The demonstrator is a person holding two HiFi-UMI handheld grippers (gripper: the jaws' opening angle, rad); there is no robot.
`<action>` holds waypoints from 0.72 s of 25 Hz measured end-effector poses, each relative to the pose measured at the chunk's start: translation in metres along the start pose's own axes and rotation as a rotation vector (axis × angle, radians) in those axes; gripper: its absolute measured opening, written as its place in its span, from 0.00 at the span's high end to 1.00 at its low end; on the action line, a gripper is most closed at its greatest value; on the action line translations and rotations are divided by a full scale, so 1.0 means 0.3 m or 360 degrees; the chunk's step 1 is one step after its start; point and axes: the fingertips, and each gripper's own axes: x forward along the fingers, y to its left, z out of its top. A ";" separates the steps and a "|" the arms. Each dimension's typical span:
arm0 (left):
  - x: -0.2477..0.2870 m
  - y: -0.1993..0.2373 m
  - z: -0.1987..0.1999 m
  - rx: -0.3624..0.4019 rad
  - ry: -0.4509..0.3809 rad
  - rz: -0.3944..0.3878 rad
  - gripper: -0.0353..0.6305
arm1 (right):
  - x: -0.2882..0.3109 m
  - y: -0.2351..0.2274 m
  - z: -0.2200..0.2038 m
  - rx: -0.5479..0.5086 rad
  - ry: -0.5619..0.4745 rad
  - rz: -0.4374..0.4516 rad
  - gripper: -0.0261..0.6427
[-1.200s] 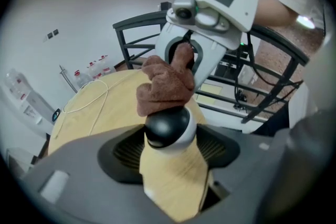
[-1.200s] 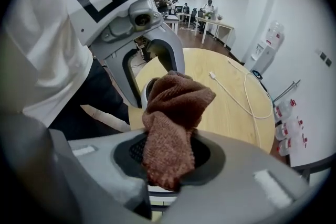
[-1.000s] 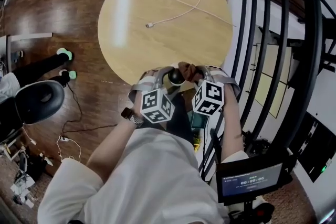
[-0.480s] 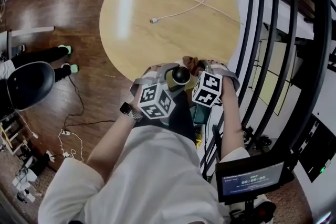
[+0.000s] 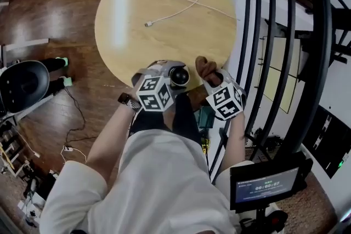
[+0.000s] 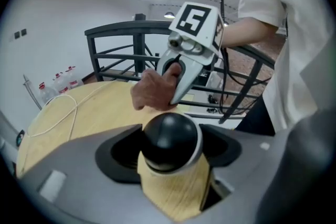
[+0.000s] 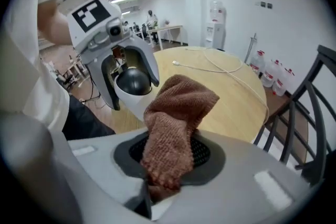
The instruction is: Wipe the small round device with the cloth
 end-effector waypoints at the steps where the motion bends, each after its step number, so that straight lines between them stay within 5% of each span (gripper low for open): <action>1: 0.000 0.003 0.002 -0.0007 -0.0014 0.0020 0.42 | -0.023 -0.001 -0.004 0.0045 -0.0033 -0.0018 0.81; 5: -0.017 0.018 0.006 -0.0114 -0.0066 0.0159 0.42 | -0.088 0.025 0.004 0.0170 -0.0138 -0.0061 0.81; 11: -0.045 0.090 -0.002 -0.0582 -0.0175 0.0487 0.42 | -0.142 0.045 0.087 0.0188 -0.0329 0.0001 0.81; 18: -0.012 0.105 0.023 -0.0571 -0.0140 0.0517 0.41 | -0.140 0.156 0.190 -0.0230 -0.0225 0.0339 0.81</action>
